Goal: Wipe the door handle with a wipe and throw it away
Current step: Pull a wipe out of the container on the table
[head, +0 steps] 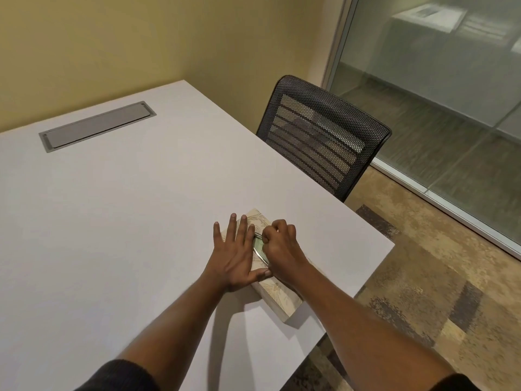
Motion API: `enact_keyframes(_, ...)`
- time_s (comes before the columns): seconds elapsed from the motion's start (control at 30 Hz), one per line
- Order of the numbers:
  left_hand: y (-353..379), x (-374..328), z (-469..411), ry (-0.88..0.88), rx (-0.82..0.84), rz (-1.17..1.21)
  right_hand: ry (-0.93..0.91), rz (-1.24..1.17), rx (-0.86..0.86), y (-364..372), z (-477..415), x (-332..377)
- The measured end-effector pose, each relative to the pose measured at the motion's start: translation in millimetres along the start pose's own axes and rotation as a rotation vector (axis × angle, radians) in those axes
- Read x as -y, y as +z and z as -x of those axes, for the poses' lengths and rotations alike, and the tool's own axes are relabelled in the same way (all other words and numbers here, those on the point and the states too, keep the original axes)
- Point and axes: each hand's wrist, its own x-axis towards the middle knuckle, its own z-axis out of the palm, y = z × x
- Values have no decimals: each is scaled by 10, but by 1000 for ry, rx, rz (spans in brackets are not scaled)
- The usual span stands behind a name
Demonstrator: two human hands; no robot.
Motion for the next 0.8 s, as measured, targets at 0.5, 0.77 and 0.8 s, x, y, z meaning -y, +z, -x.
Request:
enact_keyframes(0.5, -28, 9, -6, 27, 10, -31, 207, -266, -152, -42, 153, -88)
enact_keyframes(0.77, -351, -11, -91, 10, 67, -87, 303, -658, -332, -530, 103, 3)
enact_keyframes(0.8, -393, -14, -101, 16, 67, -96, 297, -659, -353, -591, 95, 1)
